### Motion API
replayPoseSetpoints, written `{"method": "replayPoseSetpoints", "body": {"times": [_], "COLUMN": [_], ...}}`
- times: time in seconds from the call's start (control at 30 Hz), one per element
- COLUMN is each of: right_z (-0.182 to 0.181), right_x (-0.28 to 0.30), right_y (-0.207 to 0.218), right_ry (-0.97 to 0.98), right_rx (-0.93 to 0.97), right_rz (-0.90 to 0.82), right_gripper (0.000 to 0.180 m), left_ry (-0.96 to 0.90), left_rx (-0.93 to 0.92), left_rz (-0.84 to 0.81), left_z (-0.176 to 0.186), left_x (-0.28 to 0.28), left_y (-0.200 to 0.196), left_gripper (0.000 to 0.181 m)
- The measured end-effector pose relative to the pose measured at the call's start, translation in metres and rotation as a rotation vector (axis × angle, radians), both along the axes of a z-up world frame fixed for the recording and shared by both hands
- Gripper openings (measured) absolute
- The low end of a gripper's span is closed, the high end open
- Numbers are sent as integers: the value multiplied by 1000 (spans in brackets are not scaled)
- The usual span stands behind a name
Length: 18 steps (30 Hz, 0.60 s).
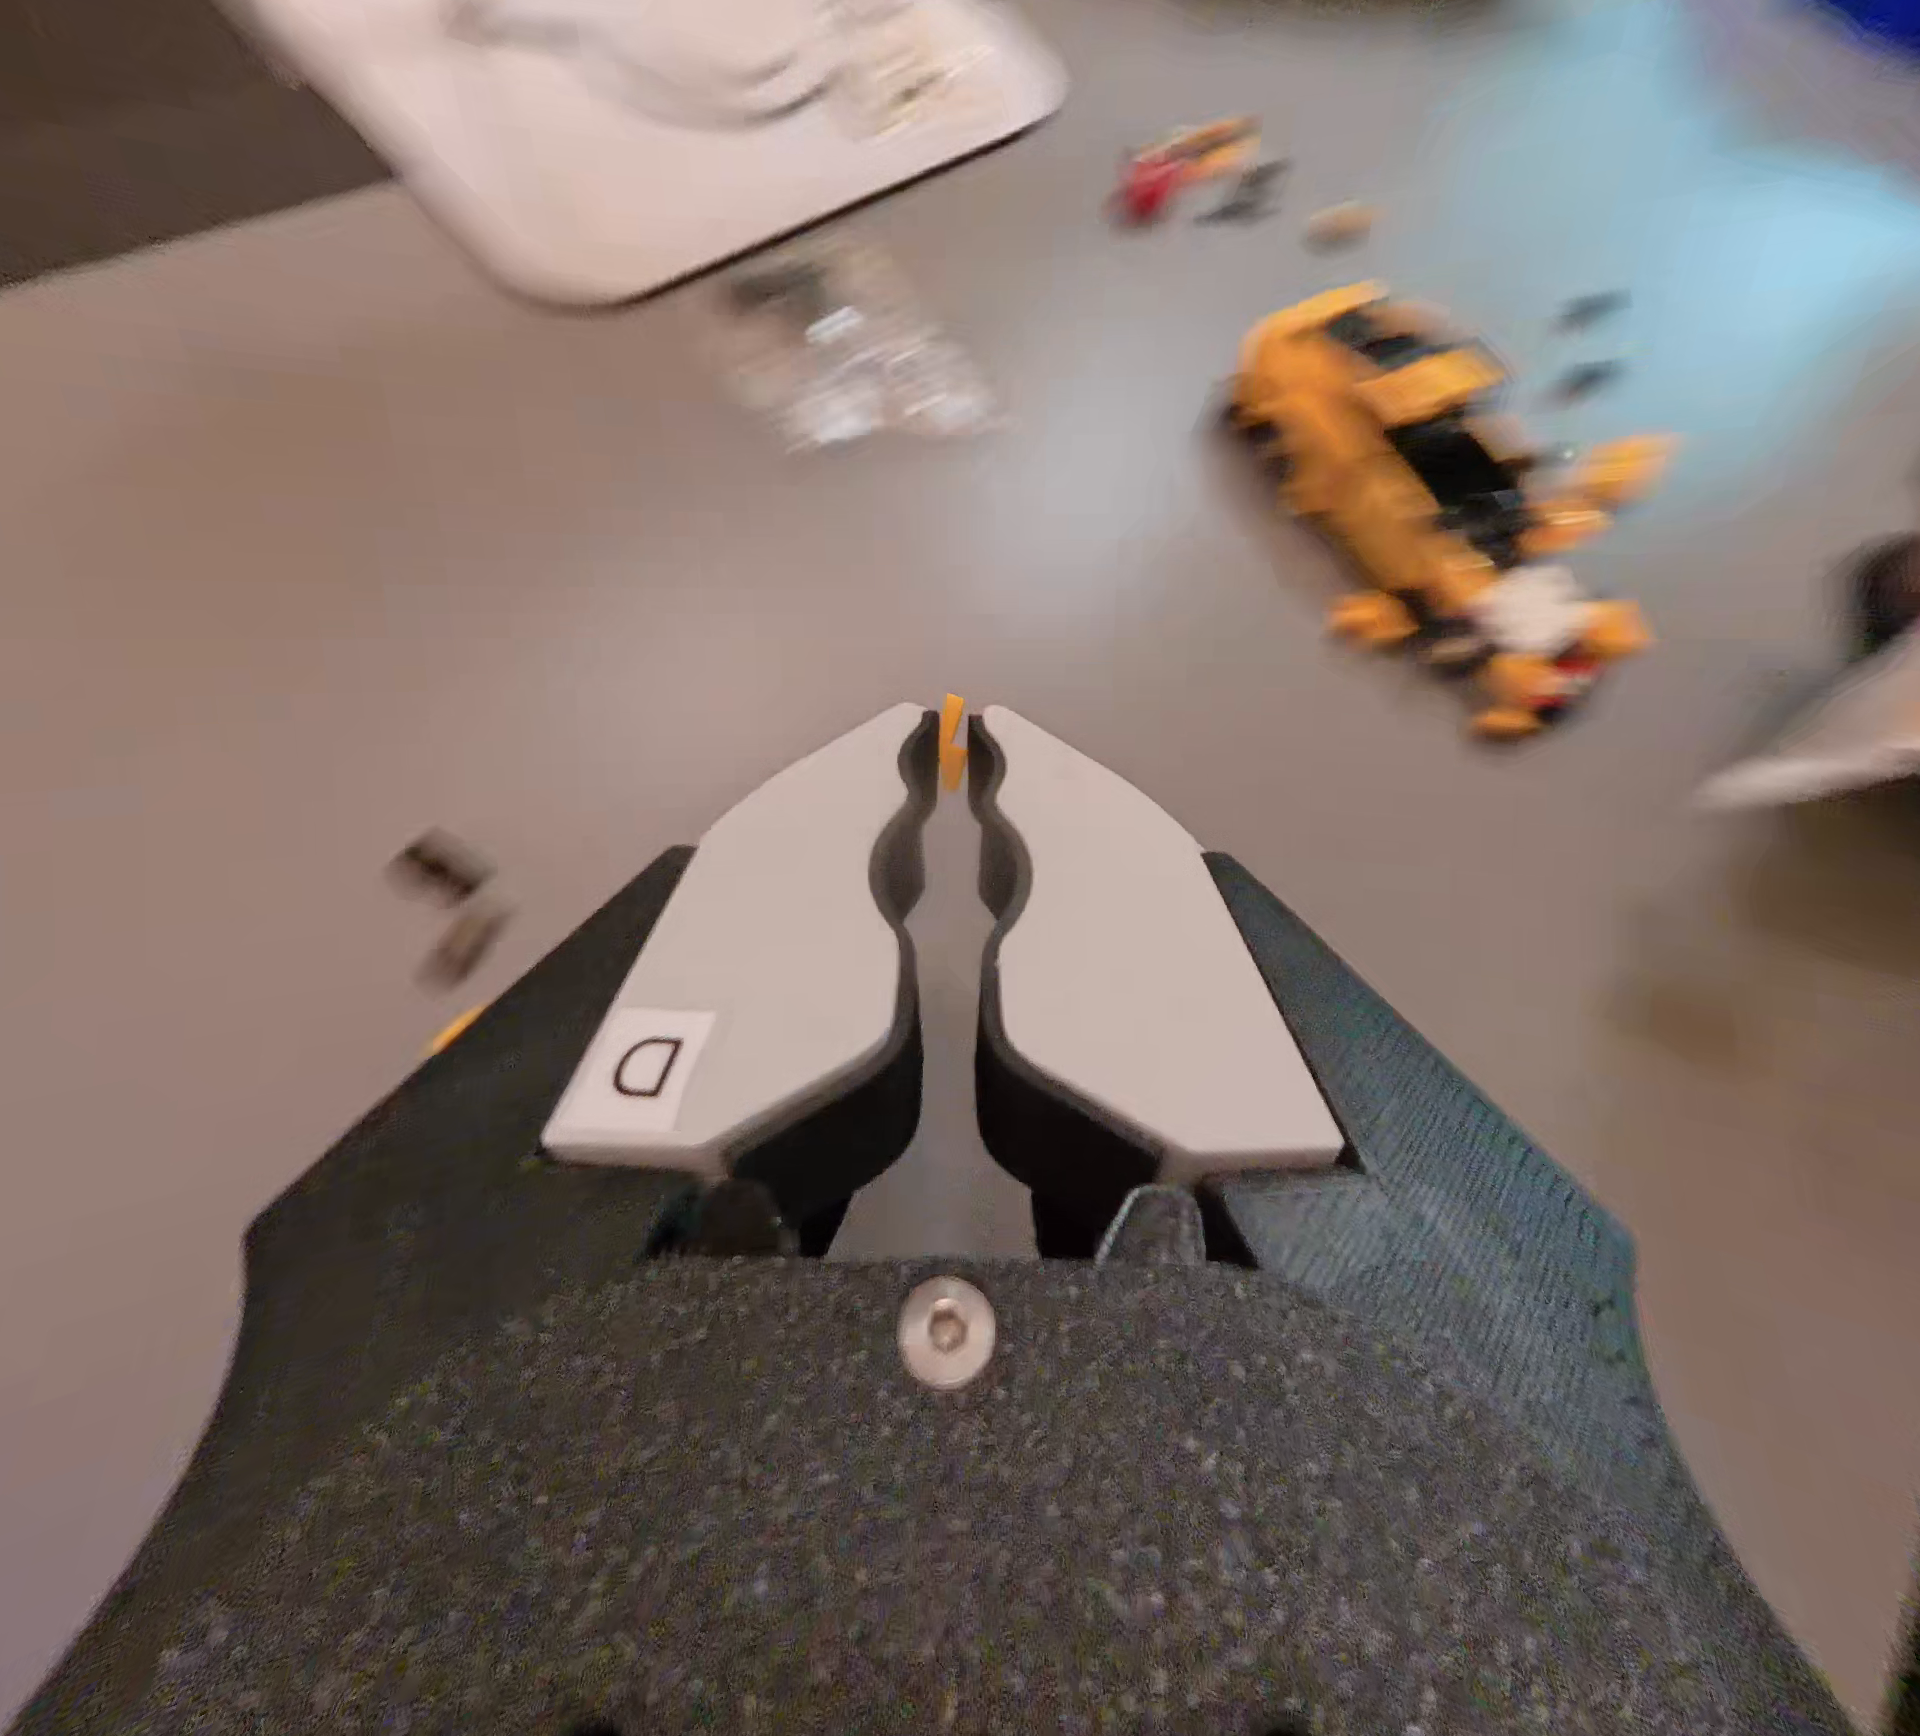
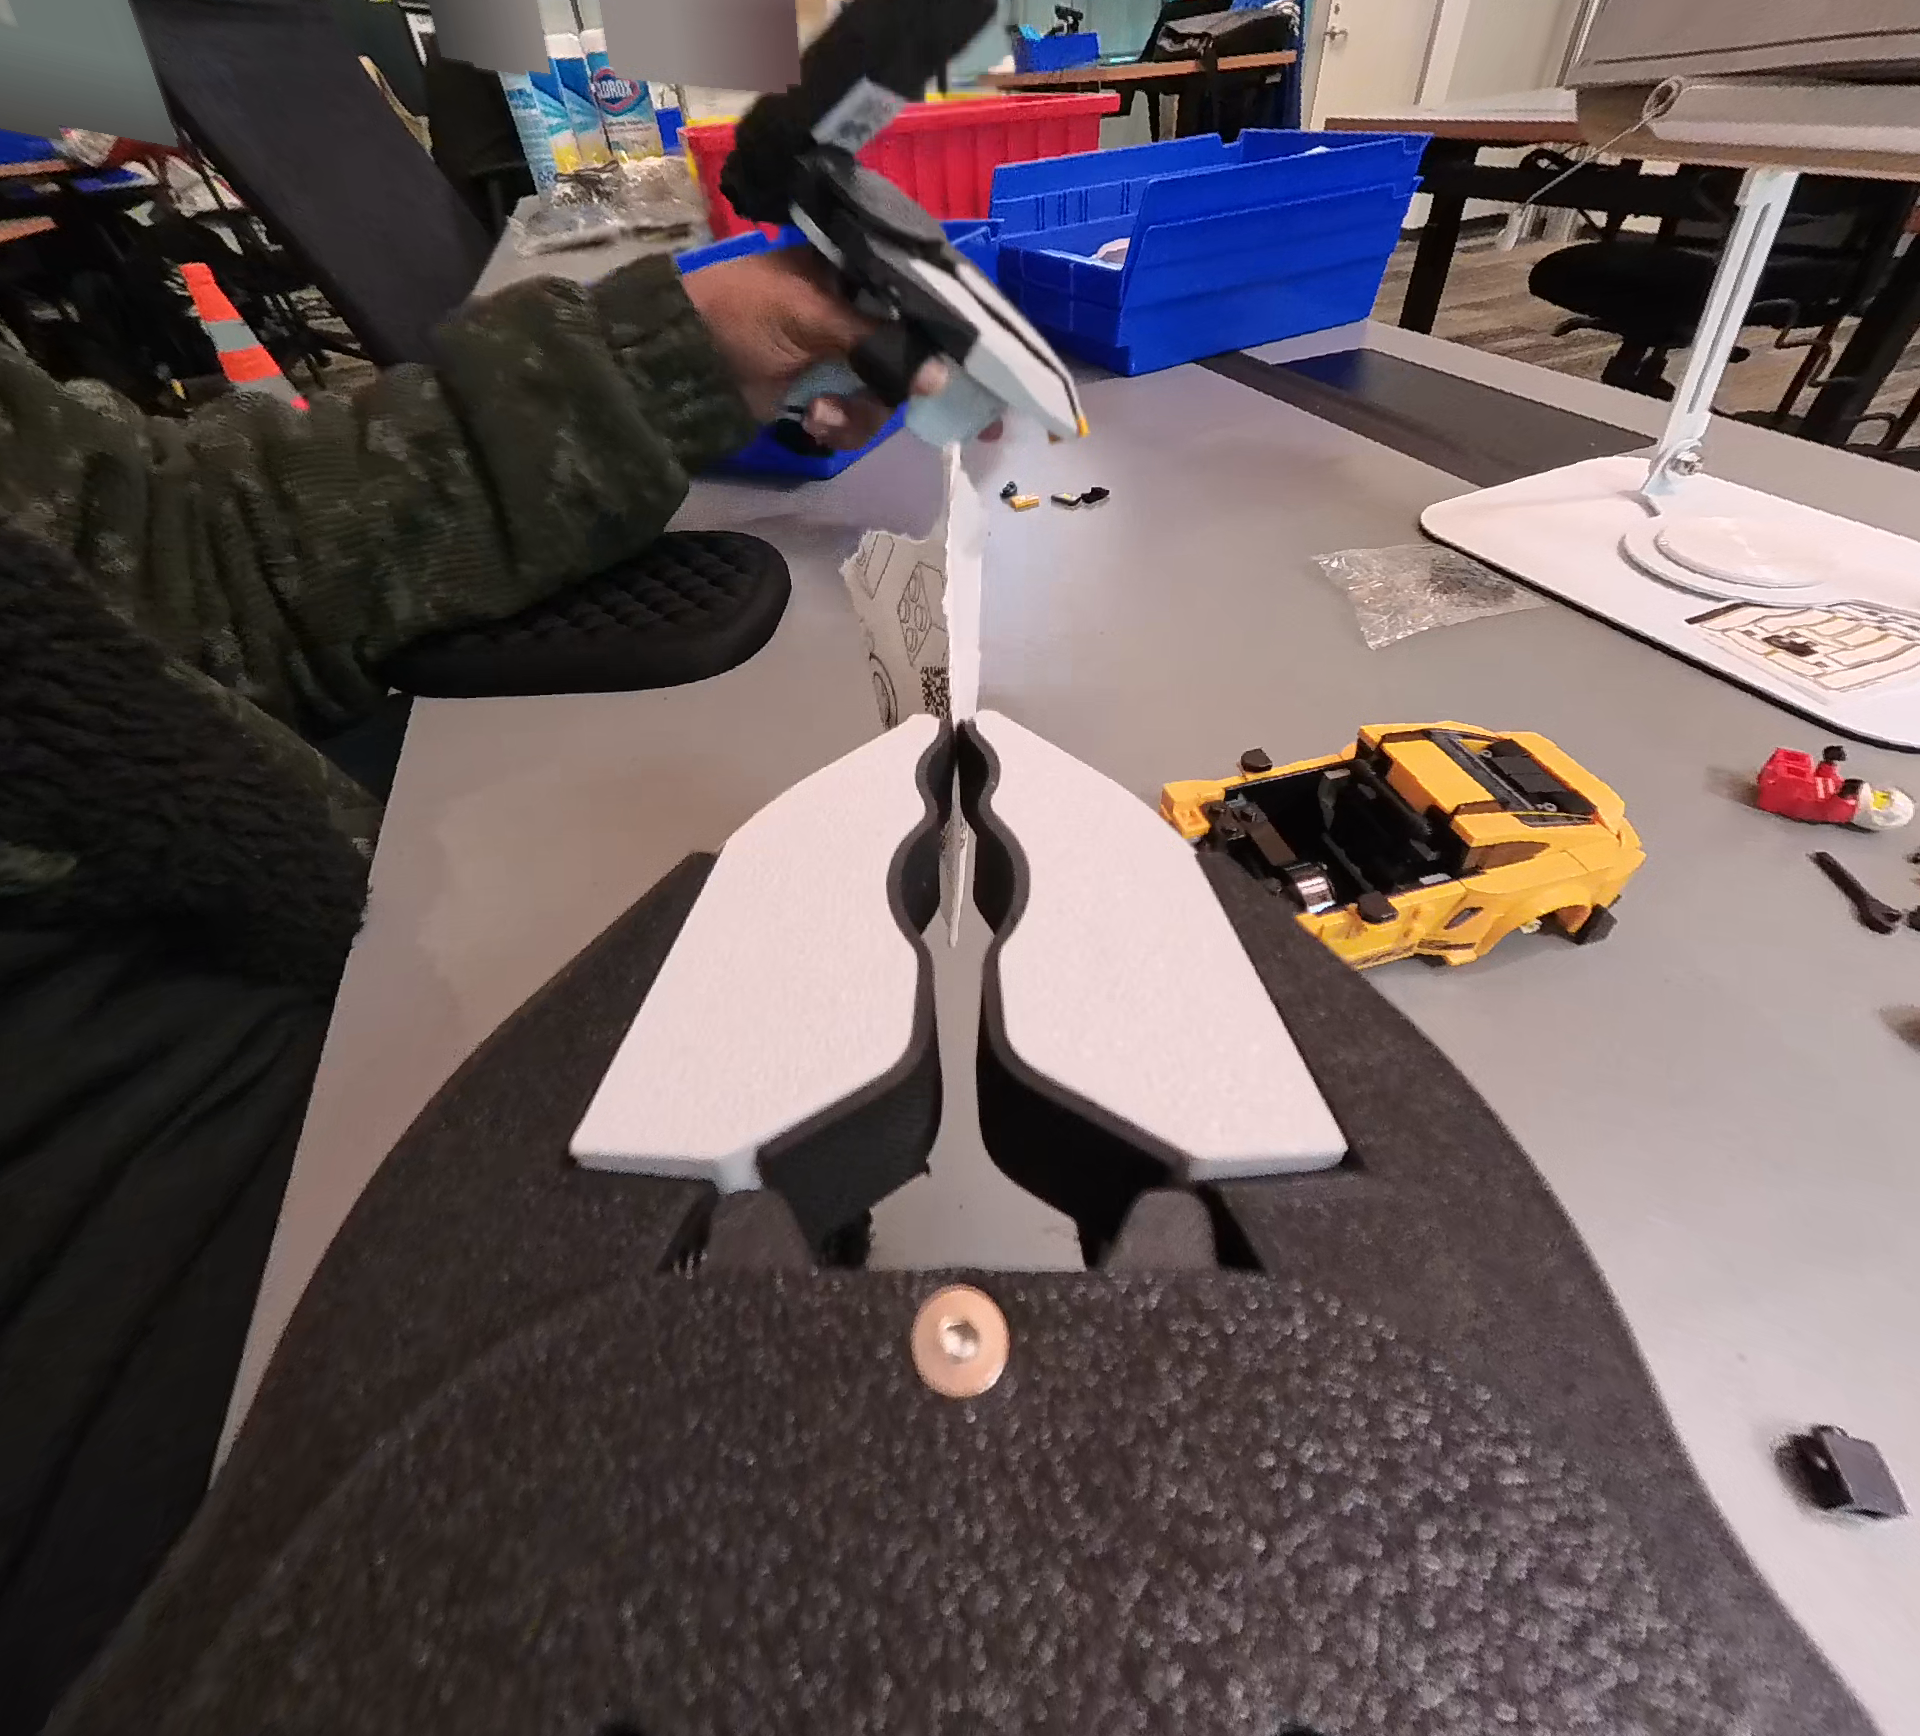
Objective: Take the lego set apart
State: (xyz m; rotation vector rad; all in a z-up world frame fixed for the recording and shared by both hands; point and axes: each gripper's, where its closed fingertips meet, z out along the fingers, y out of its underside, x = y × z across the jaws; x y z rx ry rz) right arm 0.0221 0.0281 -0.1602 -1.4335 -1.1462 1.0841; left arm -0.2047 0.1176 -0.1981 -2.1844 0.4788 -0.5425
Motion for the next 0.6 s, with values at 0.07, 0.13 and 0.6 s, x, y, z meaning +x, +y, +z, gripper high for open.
{"method": "replayPoseSetpoints", "body": {"times": [0.07, 0.13, 0.6], "right_z": [-3, -5, -6], "right_x": [-1, -2, -2], "right_y": [0, 1, 1], "right_ry": [-12, -20, -13], "right_rx": [-4, -9, -13], "right_rz": [1, 2, 4], "right_gripper": [0, 0, 0], "left_ry": [-84, -136, -111], "left_rx": [94, 177, 271], "left_rz": [-180, -351, -697], "left_z": [29, 52, 51], "left_x": [49, 98, 193], "left_y": [-18, -41, -96], "left_gripper": [5, 4, 25]}}
